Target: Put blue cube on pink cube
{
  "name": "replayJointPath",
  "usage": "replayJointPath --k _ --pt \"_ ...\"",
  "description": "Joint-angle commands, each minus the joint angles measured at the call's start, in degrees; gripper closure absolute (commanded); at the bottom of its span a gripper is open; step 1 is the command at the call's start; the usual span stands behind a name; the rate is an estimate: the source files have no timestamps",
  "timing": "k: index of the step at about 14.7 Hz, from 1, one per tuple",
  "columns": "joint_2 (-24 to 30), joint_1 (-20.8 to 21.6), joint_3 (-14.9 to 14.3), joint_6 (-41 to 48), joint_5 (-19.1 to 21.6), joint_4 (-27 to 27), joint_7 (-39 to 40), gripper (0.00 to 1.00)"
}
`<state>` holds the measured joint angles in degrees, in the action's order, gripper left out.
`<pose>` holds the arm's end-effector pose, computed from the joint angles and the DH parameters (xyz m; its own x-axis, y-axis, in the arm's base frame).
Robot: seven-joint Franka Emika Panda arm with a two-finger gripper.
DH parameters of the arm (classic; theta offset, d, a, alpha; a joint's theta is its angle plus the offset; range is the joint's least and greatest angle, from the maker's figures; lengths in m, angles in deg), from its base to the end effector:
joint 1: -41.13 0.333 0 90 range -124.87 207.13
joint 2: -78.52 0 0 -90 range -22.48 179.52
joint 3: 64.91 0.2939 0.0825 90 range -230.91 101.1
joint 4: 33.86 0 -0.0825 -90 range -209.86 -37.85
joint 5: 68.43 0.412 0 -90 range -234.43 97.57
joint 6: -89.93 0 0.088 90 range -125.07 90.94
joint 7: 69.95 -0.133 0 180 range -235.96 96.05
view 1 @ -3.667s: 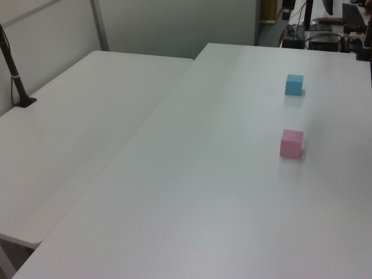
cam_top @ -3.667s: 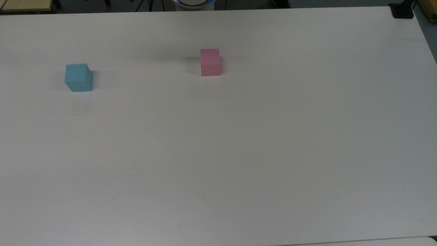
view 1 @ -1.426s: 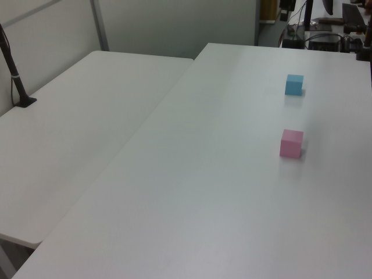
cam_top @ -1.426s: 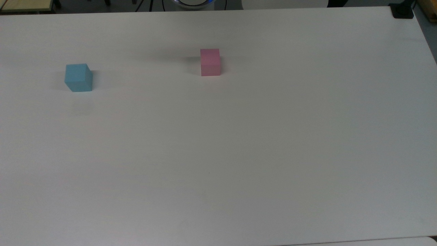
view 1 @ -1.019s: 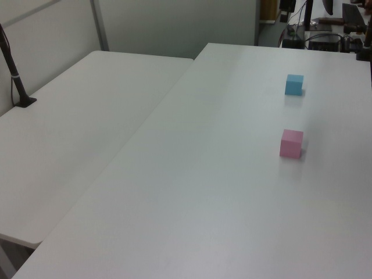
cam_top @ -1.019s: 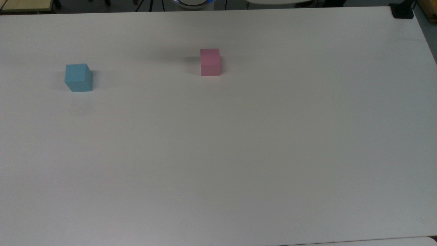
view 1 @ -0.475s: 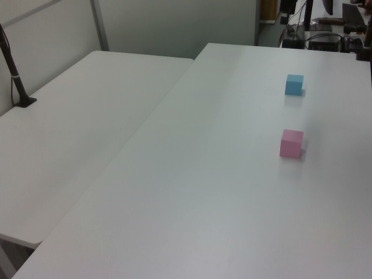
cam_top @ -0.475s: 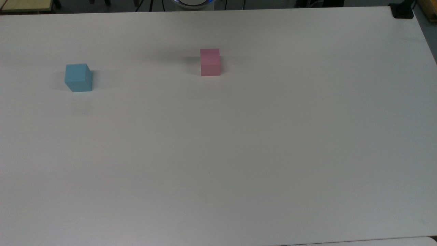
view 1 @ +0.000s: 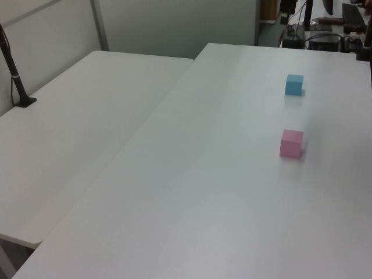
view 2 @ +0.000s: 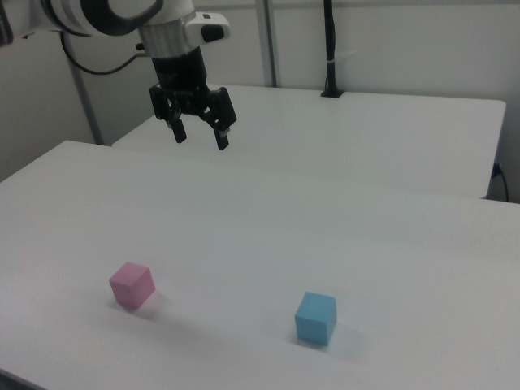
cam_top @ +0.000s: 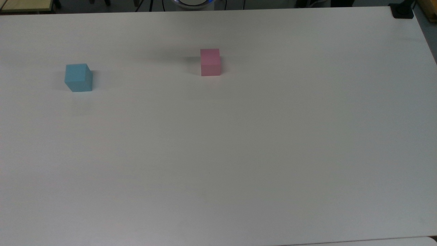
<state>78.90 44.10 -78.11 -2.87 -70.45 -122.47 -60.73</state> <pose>0.5779 -0.1093 0.5970 0.9972 -0.0156 0.0730 -0.0190 -0.9988 0.0460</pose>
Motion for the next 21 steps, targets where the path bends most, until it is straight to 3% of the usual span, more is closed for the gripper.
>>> replayJointPath --k 1,10,14,16,21 --pt "0.9 0.5 -0.3 0.2 1.0 -0.9 0.3 0.00" --pt "1.0 -1.2 -0.9 0.5 0.8 -3.4 7.7 0.00" --pt "0.5 -2.1 -6.6 -0.3 0.9 -4.0 17.1 0.00" --pt "0.3 -2.4 -8.8 -5.1 1.0 -7.7 20.0 0.00" --pt "-4.1 -4.4 -9.6 -14.2 1.0 -11.4 20.1 0.00"
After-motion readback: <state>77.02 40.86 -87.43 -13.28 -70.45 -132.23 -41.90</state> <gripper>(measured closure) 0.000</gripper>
